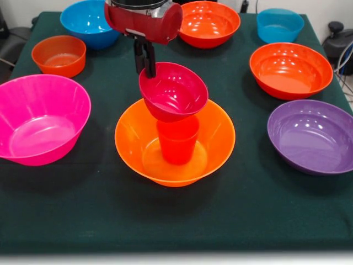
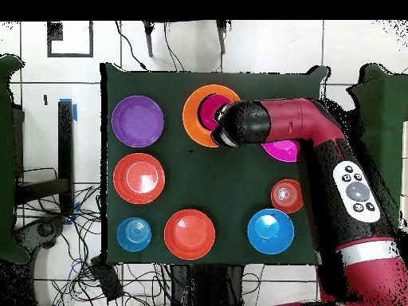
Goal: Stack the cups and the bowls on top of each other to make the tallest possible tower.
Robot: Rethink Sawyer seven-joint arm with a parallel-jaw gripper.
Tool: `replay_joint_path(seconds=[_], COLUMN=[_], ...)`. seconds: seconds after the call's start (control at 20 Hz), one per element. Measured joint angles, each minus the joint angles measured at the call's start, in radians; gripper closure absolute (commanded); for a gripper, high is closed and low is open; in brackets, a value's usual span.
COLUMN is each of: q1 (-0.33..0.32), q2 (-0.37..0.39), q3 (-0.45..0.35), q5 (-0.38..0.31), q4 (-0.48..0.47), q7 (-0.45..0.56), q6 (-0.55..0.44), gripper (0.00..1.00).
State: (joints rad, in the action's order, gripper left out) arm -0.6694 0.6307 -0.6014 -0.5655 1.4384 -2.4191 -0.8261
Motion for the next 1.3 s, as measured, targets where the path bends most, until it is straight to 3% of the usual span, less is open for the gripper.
replay_joint_path(seconds=[1.3], q1=[0.024], q2=[-0.004], q3=[0.0], q5=[-0.002], q4=[-0.03], q7=[0.0], q6=[-0.015], gripper=[1.0])
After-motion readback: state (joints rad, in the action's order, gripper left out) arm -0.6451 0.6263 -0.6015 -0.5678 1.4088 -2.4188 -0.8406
